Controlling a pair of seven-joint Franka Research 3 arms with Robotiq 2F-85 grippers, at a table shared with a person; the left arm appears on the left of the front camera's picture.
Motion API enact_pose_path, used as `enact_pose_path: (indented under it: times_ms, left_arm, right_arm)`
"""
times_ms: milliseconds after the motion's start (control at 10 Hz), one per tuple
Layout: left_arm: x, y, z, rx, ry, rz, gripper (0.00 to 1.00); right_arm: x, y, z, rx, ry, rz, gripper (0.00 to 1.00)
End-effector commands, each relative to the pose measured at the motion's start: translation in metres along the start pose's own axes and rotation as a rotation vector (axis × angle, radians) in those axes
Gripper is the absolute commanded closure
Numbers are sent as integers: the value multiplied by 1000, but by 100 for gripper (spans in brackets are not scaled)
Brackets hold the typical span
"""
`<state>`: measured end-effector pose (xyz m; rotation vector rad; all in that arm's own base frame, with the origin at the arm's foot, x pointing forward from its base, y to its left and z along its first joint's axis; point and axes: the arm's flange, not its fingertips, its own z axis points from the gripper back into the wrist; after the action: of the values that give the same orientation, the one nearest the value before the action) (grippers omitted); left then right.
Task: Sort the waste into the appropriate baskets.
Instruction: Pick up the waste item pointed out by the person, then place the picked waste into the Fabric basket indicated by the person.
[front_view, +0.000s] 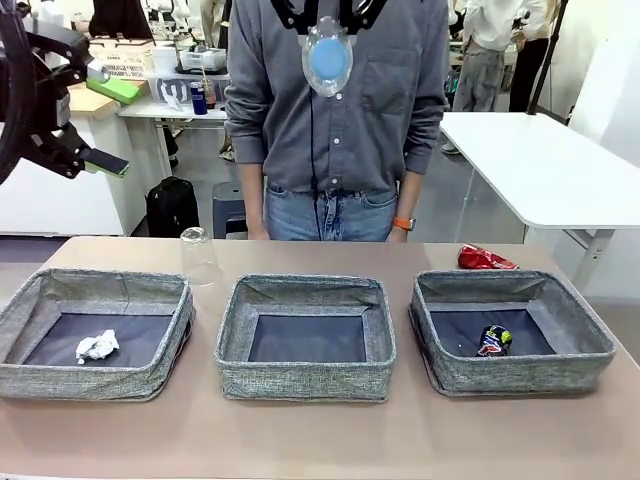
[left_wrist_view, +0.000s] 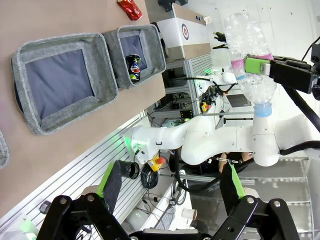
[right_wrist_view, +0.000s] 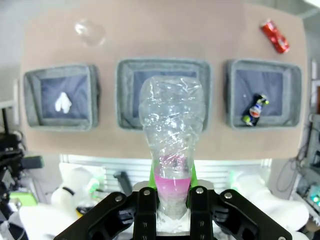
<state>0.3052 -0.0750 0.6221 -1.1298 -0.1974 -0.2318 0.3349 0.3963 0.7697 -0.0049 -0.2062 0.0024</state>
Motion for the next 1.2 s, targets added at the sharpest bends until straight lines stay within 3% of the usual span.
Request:
enact_pose_path:
  times_ms: [0,1100]
  left_arm:
    - [0,-1,0,-21,-2,-21,0]
    - [0,-1,0,-21,-2,-21,0]
  right_arm:
    - [-2,1,-3,6,1,9,77]
    - [-2,1,-3,6,1,9,77]
